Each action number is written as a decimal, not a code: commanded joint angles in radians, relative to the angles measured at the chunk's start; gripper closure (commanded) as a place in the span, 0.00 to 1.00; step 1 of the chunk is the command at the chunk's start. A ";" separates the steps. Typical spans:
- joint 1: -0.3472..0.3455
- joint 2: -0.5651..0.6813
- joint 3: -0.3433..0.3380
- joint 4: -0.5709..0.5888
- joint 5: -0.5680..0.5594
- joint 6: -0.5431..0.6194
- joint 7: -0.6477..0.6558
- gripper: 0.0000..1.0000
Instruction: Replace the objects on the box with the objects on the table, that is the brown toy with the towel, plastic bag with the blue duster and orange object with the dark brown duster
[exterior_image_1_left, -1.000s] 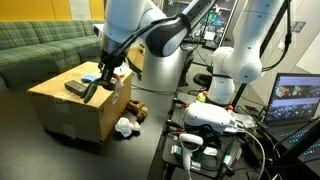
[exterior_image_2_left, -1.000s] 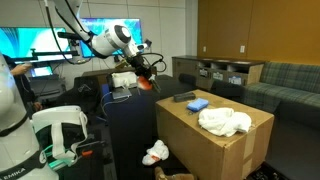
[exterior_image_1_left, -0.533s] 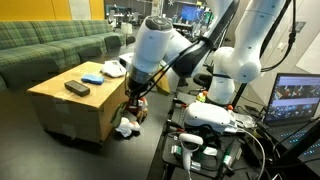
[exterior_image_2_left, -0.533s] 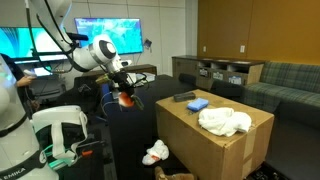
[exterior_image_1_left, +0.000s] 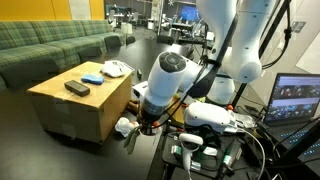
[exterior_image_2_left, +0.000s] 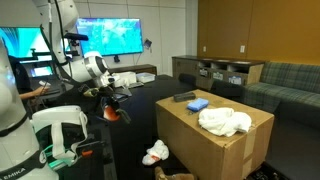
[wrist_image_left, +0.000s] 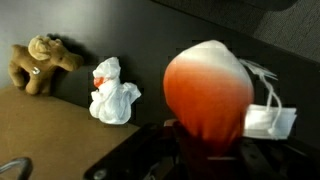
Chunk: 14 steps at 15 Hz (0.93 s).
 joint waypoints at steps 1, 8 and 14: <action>0.043 0.173 -0.022 0.124 -0.166 -0.026 0.272 0.96; 0.102 0.405 -0.152 0.306 -0.321 -0.016 0.501 0.96; 0.116 0.519 -0.220 0.400 -0.333 0.011 0.537 0.58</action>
